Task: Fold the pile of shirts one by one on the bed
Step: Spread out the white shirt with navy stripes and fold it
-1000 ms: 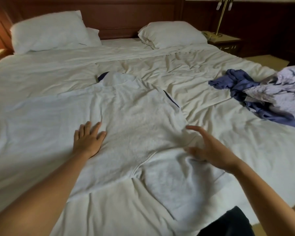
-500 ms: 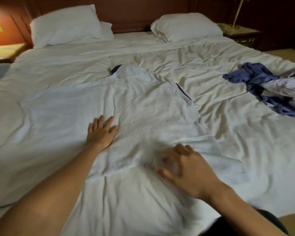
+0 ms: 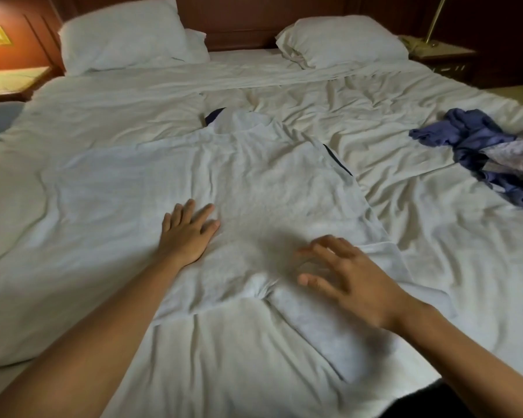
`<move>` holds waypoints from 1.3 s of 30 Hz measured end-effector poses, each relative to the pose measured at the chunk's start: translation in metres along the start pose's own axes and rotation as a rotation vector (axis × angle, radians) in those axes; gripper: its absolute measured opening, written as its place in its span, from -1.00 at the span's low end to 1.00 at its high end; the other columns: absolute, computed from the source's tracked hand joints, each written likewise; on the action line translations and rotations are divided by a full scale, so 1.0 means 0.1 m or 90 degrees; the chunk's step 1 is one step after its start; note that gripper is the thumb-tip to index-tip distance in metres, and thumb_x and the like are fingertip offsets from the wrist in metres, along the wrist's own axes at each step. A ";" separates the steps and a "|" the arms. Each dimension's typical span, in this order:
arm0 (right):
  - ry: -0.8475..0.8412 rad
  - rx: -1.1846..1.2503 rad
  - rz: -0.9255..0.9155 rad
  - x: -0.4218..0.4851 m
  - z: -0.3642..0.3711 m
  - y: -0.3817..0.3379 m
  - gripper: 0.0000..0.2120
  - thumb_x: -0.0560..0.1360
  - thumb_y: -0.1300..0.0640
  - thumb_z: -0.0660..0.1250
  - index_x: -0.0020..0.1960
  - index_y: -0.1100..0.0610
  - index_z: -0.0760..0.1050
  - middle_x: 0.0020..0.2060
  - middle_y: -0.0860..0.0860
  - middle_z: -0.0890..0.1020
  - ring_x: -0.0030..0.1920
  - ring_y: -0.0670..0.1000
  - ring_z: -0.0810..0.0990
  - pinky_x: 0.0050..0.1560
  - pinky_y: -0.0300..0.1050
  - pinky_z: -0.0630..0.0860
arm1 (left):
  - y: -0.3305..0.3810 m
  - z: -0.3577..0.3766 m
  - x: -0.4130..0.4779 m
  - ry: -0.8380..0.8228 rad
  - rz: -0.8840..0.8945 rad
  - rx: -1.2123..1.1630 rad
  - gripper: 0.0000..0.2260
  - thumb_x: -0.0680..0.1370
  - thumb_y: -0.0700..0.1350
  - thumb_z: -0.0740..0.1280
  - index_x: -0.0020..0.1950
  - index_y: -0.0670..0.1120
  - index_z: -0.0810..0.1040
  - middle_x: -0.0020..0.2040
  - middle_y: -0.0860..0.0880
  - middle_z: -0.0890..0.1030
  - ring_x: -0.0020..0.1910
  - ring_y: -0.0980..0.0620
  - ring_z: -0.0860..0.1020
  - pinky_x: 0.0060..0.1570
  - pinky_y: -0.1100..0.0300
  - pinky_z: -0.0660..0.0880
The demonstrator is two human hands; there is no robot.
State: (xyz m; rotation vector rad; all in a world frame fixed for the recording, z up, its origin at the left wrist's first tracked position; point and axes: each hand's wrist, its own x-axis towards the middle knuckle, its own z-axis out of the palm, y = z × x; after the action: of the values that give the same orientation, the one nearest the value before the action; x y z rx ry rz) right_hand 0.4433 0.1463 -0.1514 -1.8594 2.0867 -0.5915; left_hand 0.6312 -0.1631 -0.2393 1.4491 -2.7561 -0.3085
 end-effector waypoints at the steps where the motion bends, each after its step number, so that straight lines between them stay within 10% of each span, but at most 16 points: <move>1: -0.046 -0.038 0.043 0.04 0.01 0.04 -0.43 0.55 -0.38 0.03 0.50 -0.22 0.25 0.47 -0.19 0.30 0.51 -0.08 0.21 0.49 -0.12 0.19 | -0.01 0.00 0.02 -0.003 0.003 0.005 -0.47 0.61 0.37 -0.15 0.58 0.34 -0.06 0.65 0.06 -0.15 0.61 -0.04 -0.17 0.56 -0.07 -0.20; 4: -0.203 -0.065 0.085 0.17 0.08 0.16 -0.28 0.50 -0.46 -0.04 0.57 -0.15 0.17 0.55 -0.15 0.22 0.55 -0.07 0.17 0.53 -0.07 0.15 | -0.07 0.00 0.13 0.000 0.007 0.021 -0.43 0.57 0.42 -0.17 0.57 0.37 -0.11 0.64 0.09 -0.18 0.61 -0.03 -0.20 0.55 -0.10 -0.22; 6: -0.090 -0.045 0.082 0.37 -0.02 0.22 -0.30 0.44 -0.55 -0.07 0.23 -0.16 0.56 0.13 -0.31 0.63 0.13 -0.28 0.58 0.15 -0.20 0.49 | -0.12 -0.01 0.27 0.002 0.000 0.020 -0.42 0.55 0.44 -0.16 0.56 0.38 -0.15 0.63 0.12 -0.20 0.61 -0.02 -0.21 0.55 -0.12 -0.24; 8: 0.034 -0.012 0.075 0.75 -0.13 0.34 -0.42 0.48 -0.49 -0.05 0.06 -0.18 0.59 -0.08 -0.46 0.61 -0.05 -0.35 0.58 -0.03 -0.26 0.47 | -0.15 -0.03 0.44 0.010 -0.007 0.023 -0.40 0.54 0.46 -0.14 0.56 0.39 -0.17 0.63 0.14 -0.20 0.61 -0.02 -0.21 0.54 -0.14 -0.24; 11: -0.043 0.034 0.062 1.52 0.01 0.58 -0.45 0.54 -0.41 -0.04 0.50 -0.35 0.19 0.47 -0.38 0.17 0.52 -0.22 0.08 0.51 -0.11 0.13 | -0.19 -0.06 0.76 0.025 -0.016 0.022 -0.38 0.52 0.48 -0.16 0.56 0.38 -0.18 0.63 0.16 -0.22 0.61 -0.01 -0.21 0.53 -0.17 -0.24; 14: -0.092 -0.121 0.065 2.33 0.43 0.82 -0.46 0.61 -0.32 -0.15 0.56 -0.33 -0.16 0.59 -0.14 -0.17 0.57 -0.01 -0.30 0.56 0.06 -0.26 | -0.30 -0.07 1.17 0.050 -0.023 0.020 -0.35 0.50 0.50 -0.23 0.56 0.37 -0.20 0.63 0.15 -0.22 0.61 -0.02 -0.22 0.53 -0.19 -0.23; 18: 0.035 -0.173 0.091 3.48 0.63 1.06 -0.45 0.61 -0.31 -0.20 0.58 -0.29 -0.14 0.61 -0.06 -0.14 0.59 0.05 -0.23 0.56 0.11 -0.25 | -0.56 -0.07 1.80 0.102 -0.026 0.011 -0.34 0.49 0.51 -0.28 0.57 0.34 -0.22 0.63 0.11 -0.22 0.61 -0.04 -0.20 0.53 -0.21 -0.22; 23: 0.306 -0.103 0.176 4.78 0.24 1.47 -0.49 0.64 -0.09 0.11 0.54 0.05 0.25 0.46 0.23 0.36 0.48 0.26 0.26 0.48 0.11 0.17 | -0.81 -0.07 2.50 0.145 -0.019 -0.003 -0.30 0.44 0.56 -0.31 0.55 0.37 -0.23 0.64 0.10 -0.18 0.61 -0.08 -0.19 0.48 -0.30 -0.24; 29: 0.159 0.129 0.385 5.54 -0.25 1.57 -0.20 0.51 -0.45 0.08 0.49 0.13 0.34 0.41 0.21 0.43 0.38 0.27 0.40 0.38 0.11 0.27 | -0.87 -0.05 2.94 0.179 -0.006 0.001 -0.28 0.40 0.57 -0.39 0.53 0.39 -0.26 0.64 0.10 -0.17 0.62 -0.09 -0.18 0.47 -0.33 -0.27; 33: -0.076 0.211 0.401 5.68 -0.52 1.41 -0.43 0.57 -0.32 0.17 0.23 0.15 0.53 0.22 0.09 0.58 0.06 0.08 0.60 0.10 -0.04 0.50 | -0.88 0.00 3.00 0.197 -0.011 0.018 -0.28 0.39 0.57 -0.41 0.53 0.38 -0.27 0.64 0.09 -0.16 0.62 -0.10 -0.17 0.45 -0.33 -0.28; 35: -0.163 0.261 0.395 5.71 -0.56 1.37 -0.55 0.58 -0.13 0.31 0.32 0.16 0.49 0.27 0.11 0.56 0.20 0.11 0.58 0.26 0.05 0.51 | -0.87 0.00 2.99 0.202 -0.012 0.018 -0.28 0.40 0.57 -0.40 0.53 0.38 -0.27 0.64 0.09 -0.16 0.62 -0.10 -0.17 0.45 -0.32 -0.30; 39: 0.218 0.304 0.171 5.76 -0.56 1.37 -0.75 0.56 0.24 0.36 0.20 0.04 0.59 0.22 0.04 0.58 0.12 -0.02 0.57 -0.10 -0.35 0.52 | -0.87 0.00 2.97 0.205 -0.014 0.019 -0.28 0.41 0.56 -0.39 0.54 0.37 -0.26 0.64 0.09 -0.15 0.62 -0.09 -0.17 0.47 -0.31 -0.28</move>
State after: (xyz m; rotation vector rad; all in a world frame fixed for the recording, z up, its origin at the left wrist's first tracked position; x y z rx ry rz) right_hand 0.2228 -0.4056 -0.1341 -1.2567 2.0965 -1.2751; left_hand 0.5323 -0.4542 -0.2789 1.3942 -2.4984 -0.0292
